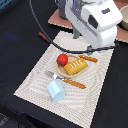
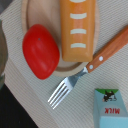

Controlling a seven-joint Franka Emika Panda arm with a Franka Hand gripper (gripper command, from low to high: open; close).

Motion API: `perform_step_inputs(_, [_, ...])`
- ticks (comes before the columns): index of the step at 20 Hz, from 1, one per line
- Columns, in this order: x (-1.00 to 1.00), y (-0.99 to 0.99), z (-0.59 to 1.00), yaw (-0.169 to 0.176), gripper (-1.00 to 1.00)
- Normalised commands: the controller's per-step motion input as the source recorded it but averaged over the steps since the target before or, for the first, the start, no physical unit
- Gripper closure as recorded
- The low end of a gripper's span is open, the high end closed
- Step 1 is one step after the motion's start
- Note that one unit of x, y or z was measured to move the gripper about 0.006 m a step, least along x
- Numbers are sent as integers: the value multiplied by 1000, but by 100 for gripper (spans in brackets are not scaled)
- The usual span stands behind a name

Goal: Interact with the objects in diverse but meaningful ways.

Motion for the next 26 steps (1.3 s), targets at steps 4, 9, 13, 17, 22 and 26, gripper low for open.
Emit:
perform_step_inputs(4, [-813, 410, -250, -48, -100])
perform_step_inputs(9, [-851, 395, -135, -37, -100])
perform_step_inputs(13, [-778, 484, -144, -35, -100])
perform_step_inputs(17, [-551, 486, -141, -72, -100])
perform_step_inputs(22, [-538, 452, -171, -78, -100])
perform_step_inputs(26, [-599, 418, -222, -72, -100])
